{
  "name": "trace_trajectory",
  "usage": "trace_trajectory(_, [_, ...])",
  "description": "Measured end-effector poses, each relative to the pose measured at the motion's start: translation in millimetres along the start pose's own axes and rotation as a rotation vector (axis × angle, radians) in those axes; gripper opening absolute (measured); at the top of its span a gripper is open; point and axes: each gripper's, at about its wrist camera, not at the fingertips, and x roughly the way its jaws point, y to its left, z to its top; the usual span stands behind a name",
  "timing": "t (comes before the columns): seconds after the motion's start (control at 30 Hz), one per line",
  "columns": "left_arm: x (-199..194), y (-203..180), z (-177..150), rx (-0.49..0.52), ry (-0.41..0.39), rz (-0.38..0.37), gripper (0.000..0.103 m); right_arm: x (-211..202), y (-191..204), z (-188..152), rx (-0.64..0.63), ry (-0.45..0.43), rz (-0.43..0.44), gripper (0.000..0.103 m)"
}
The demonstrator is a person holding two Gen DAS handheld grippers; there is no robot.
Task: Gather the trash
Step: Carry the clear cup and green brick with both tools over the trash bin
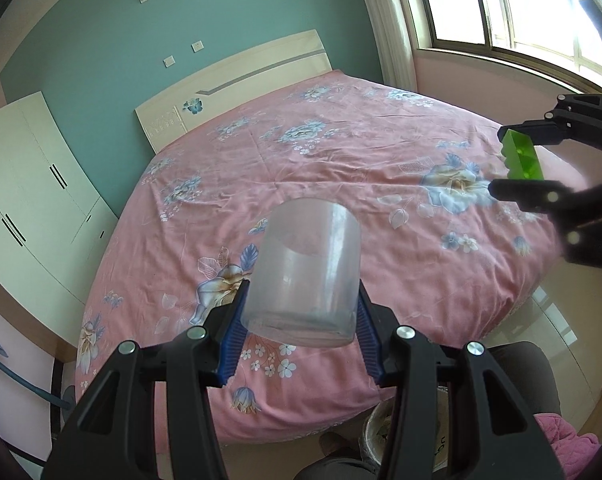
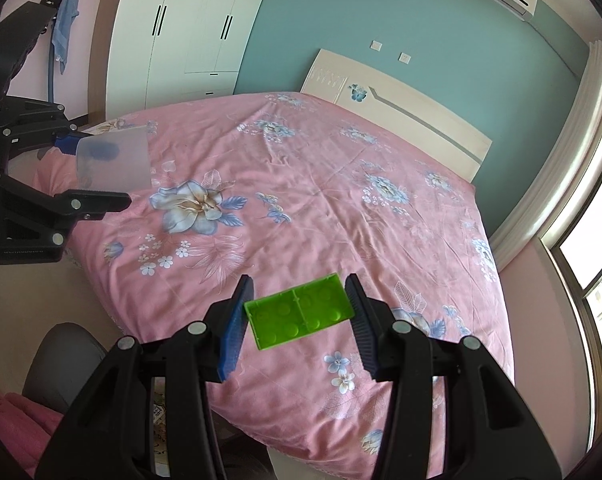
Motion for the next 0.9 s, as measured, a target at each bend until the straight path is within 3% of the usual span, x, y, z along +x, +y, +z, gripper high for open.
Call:
trace_trajectory(0.3, [0,-14,-47,0.011,0.055,0.004,0.051,-4,20,-24,0.016,0.026,0.025,0.048])
trace_trajectory(0.9, [55,-41,-127,0.013,0.229,-0.074,0.051,62,71,-93,0.018,0.218,0.125,0.048])
